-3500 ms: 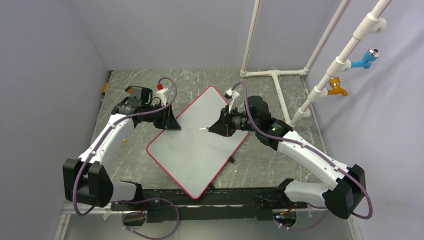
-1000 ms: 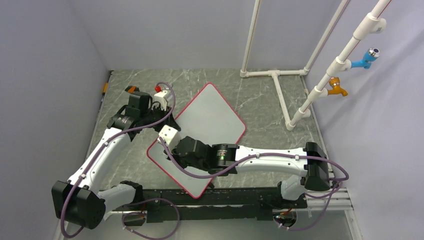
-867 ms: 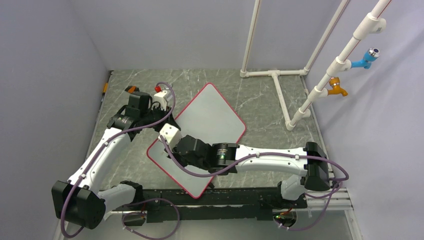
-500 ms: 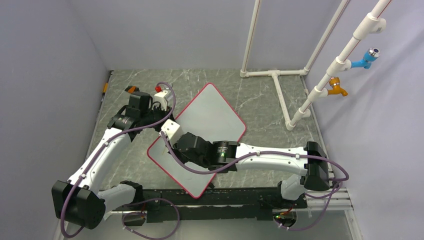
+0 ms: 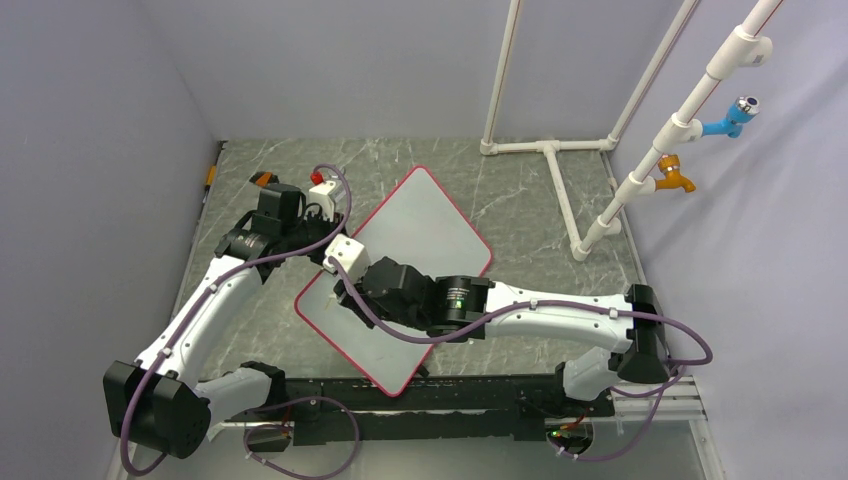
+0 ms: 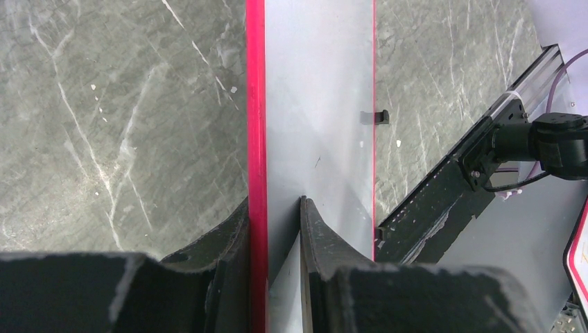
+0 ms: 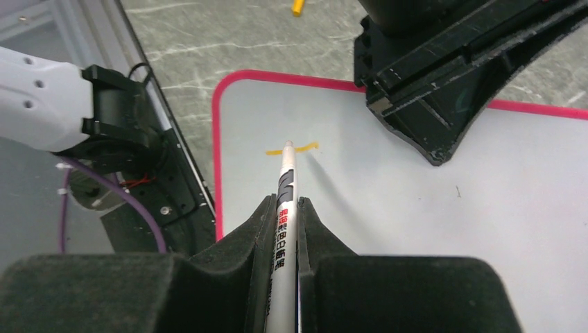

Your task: Write a sentence on the whiteboard

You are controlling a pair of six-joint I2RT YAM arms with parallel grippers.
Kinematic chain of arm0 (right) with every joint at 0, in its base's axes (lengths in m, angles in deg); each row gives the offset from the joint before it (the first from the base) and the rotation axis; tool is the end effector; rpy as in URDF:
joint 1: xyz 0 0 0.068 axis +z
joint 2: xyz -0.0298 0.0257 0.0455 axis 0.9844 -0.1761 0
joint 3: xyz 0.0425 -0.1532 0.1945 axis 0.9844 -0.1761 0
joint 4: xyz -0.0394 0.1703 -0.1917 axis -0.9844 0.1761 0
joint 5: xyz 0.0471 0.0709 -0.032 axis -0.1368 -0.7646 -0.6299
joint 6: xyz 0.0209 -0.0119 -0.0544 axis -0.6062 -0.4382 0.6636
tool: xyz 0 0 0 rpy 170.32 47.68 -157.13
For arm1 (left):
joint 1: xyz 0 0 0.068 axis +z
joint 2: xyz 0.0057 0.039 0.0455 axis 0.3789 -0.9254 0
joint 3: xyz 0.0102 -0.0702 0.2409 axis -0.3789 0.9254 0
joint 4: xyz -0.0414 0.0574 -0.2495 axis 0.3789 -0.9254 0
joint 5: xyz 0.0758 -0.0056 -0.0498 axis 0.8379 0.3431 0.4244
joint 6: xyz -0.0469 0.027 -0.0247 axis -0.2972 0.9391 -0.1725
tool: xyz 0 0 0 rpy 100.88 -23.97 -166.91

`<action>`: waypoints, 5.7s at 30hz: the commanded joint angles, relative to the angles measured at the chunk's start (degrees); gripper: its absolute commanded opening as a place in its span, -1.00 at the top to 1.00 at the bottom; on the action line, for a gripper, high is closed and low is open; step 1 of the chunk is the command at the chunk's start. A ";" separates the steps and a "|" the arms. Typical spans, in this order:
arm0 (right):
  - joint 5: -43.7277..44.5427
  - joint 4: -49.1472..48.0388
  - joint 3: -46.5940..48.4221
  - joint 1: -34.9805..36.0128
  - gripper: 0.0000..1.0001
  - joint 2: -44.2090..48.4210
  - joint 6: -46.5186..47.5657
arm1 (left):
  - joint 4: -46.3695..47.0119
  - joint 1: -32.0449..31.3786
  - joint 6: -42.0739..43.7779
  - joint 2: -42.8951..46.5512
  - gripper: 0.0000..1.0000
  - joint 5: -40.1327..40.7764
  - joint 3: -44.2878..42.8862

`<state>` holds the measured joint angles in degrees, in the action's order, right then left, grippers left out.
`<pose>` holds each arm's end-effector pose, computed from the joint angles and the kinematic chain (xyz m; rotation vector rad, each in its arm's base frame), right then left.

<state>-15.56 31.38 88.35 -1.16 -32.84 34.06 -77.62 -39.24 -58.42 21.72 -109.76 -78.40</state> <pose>0.0818 0.3483 0.3262 -1.0692 1.7906 0.6611 0.2285 -0.0930 0.2833 0.4496 2.2849 -0.8449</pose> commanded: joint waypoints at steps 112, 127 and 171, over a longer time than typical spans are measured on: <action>4.61 1.69 -3.83 -1.70 1.00 -1.55 -5.44 | 2.67 -1.75 4.50 1.48 1.00 8.15 -0.33; 4.97 0.50 -3.89 -1.70 1.00 2.02 -5.43 | 2.34 -1.84 4.42 0.90 1.00 8.66 -0.72; -5.03 -2.97 -15.87 -7.04 1.00 19.55 -0.66 | 2.03 -2.94 5.28 -0.32 1.00 11.29 -2.37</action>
<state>-17.00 29.98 72.90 -7.06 -15.86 31.70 -78.54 -42.23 -59.01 20.45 -105.69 -81.11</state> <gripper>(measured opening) 0.143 0.265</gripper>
